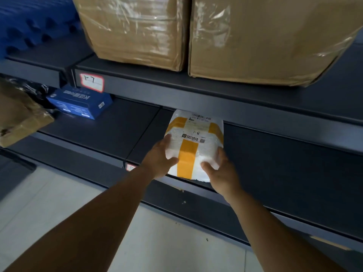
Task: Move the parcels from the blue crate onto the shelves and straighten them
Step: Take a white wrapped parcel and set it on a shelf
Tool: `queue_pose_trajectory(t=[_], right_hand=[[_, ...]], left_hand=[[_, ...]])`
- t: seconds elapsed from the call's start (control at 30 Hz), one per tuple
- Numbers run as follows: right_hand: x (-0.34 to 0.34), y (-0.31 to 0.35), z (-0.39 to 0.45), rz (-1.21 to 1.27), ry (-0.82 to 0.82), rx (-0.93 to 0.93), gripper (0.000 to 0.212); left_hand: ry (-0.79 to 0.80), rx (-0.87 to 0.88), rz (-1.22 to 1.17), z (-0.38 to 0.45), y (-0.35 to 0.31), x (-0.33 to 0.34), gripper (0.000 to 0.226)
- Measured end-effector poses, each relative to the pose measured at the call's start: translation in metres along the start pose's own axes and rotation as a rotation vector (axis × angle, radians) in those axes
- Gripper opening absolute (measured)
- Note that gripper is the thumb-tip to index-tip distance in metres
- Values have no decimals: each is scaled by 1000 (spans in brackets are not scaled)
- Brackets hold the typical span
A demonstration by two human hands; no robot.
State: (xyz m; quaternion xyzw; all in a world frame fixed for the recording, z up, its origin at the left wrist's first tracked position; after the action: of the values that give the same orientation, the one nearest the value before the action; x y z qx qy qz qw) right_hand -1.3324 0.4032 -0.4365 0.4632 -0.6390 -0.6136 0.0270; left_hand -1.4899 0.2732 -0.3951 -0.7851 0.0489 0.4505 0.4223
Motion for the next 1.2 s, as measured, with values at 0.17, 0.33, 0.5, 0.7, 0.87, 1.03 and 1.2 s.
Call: queue_pose_trajectory(t=[0.17, 0.33, 0.5, 0.7, 0.87, 1.03, 1.2], right_hand=[[4, 19, 13, -68, 18, 1, 81], [-3, 31, -19, -79, 19, 65, 83], [-24, 42, -93, -274, 95, 98, 82], [-64, 55, -188, -570, 113, 98, 82], [-112, 73, -274, -631, 12, 141, 80], [-173, 72, -364, -582, -136, 268, 76], [-234, 52, -461, -507, -286, 410, 75]], left_hand=[[-23, -5, 151, 14, -3, -10, 77], [-23, -29, 222, -7, -10, -13, 82], [78, 24, 290, -71, -36, -11, 83], [248, 159, 440, -161, -91, -14, 79], [255, 347, 514, -239, -155, -22, 74], [284, 510, 509, -314, -219, -18, 75], [342, 714, 551, -389, -279, 6, 75]])
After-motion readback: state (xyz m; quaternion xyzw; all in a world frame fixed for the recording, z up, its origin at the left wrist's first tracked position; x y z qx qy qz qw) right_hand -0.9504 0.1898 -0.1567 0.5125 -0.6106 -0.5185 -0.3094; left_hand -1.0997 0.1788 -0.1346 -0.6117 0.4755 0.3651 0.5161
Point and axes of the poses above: each hand's wrist, its own z-axis towards the middle knuckle, its own x-axis out of the palm, y = z × x, the point moved 6 cm from there along z, towards the middle knuckle
